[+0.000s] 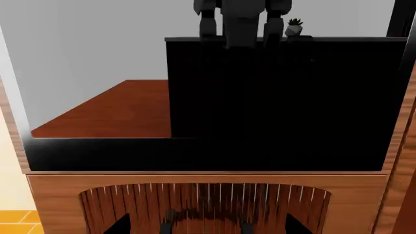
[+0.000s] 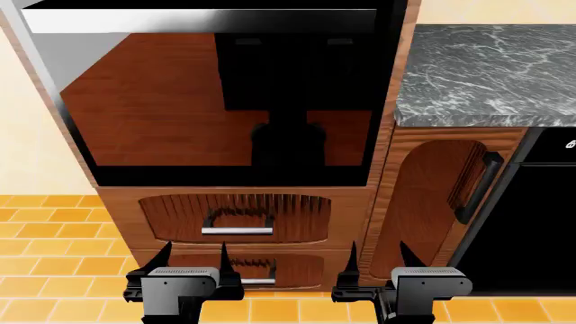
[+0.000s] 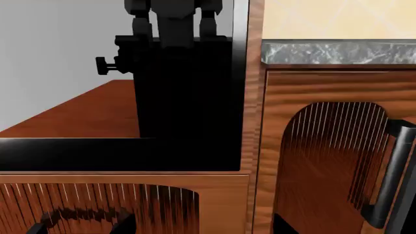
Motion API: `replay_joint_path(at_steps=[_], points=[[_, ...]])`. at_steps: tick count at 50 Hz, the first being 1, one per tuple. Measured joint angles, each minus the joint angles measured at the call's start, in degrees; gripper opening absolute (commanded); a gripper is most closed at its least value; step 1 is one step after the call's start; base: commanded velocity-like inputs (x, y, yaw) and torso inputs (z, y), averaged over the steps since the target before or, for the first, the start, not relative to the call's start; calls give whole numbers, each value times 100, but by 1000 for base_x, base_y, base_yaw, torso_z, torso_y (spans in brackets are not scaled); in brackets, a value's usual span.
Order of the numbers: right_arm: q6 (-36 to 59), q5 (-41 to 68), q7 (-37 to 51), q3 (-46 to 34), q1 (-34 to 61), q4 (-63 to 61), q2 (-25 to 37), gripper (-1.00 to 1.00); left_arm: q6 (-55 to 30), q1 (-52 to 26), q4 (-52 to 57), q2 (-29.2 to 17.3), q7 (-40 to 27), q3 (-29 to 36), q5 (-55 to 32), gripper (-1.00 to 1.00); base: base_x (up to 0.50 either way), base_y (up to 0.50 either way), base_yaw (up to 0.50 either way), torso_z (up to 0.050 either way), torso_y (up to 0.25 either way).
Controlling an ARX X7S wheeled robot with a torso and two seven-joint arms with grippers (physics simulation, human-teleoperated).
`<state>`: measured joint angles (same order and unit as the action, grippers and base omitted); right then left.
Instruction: Preheat the oven by turning the temperature knob.
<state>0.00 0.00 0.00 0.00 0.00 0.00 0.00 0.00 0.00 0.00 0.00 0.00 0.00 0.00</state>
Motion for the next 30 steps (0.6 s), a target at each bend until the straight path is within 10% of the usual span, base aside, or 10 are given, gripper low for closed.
replay_joint_path(at_steps=[14, 30], points=[[22, 159, 227, -187, 1, -12, 162, 100, -65, -26, -2, -164, -225, 196, -86, 100, 0, 0, 0, 1, 0], [38, 342, 413, -391, 3, -20, 335, 100, -108, -52, -8, -335, -448, 404, -203, 100, 0, 0, 0, 49, 67]])
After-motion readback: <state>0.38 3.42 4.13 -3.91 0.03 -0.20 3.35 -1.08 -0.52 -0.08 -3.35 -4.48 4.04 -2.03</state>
